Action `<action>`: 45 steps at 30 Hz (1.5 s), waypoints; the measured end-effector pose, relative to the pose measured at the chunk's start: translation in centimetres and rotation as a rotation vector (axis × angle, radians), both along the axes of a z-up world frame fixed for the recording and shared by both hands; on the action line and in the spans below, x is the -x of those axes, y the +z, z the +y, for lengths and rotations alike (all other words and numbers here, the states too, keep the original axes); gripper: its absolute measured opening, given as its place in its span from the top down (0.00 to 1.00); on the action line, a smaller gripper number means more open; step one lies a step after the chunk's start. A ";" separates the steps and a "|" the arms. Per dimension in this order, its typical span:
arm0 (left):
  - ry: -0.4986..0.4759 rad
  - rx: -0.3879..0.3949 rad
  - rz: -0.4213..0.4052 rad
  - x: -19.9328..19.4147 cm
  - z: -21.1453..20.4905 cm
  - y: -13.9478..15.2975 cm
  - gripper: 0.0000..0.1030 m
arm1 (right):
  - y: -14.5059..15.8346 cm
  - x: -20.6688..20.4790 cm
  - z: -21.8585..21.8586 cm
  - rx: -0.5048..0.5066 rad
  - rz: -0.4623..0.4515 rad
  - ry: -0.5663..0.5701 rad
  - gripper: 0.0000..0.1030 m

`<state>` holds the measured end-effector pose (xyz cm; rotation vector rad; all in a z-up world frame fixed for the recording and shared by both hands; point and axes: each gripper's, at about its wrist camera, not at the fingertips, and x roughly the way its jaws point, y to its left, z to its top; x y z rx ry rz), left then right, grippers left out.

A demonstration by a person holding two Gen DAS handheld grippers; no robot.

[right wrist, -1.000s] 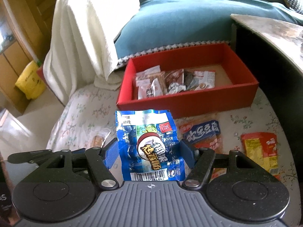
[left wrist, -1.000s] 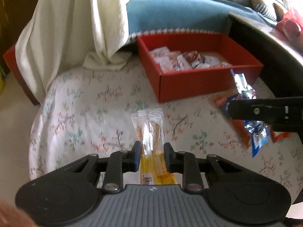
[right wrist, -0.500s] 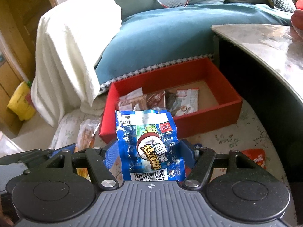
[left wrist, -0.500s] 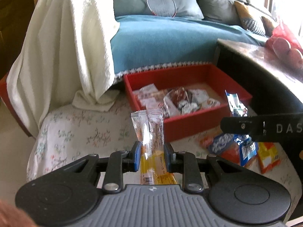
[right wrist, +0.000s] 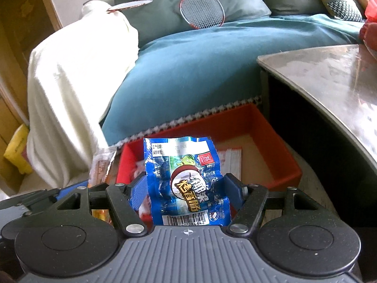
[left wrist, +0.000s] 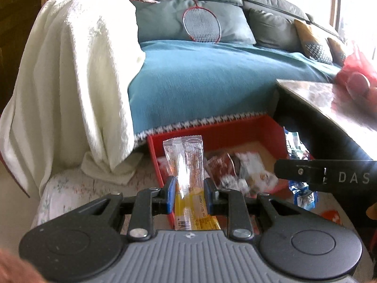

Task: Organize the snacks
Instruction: 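Carry the bar and blue packet over the red box with both tools, then open both tools to drop the bar and blue packet into the box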

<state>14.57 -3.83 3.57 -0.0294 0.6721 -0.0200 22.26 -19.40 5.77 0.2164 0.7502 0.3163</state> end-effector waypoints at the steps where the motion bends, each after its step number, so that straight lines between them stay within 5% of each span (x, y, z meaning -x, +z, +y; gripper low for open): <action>1: 0.003 0.000 -0.002 -0.6 0.1 0.0 0.81 | -0.1 -0.6 0.1 -0.001 0.000 -0.003 0.28; 7: 0.011 0.031 0.009 -3.7 0.2 -0.6 0.81 | -1.8 -4.3 1.1 0.015 0.021 -0.009 0.28; 18: 0.007 -0.027 0.063 -7.2 -0.3 -3.3 0.77 | -4.7 -7.2 2.1 0.076 0.079 0.000 0.22; 25: -0.025 -0.047 0.050 -6.0 -0.8 -2.5 0.58 | -3.0 -5.7 1.5 0.069 0.040 -0.004 0.20; 45: -0.205 0.074 0.087 -1.9 -3.8 -0.7 0.57 | -2.2 3.0 -6.9 0.086 0.075 -0.157 0.19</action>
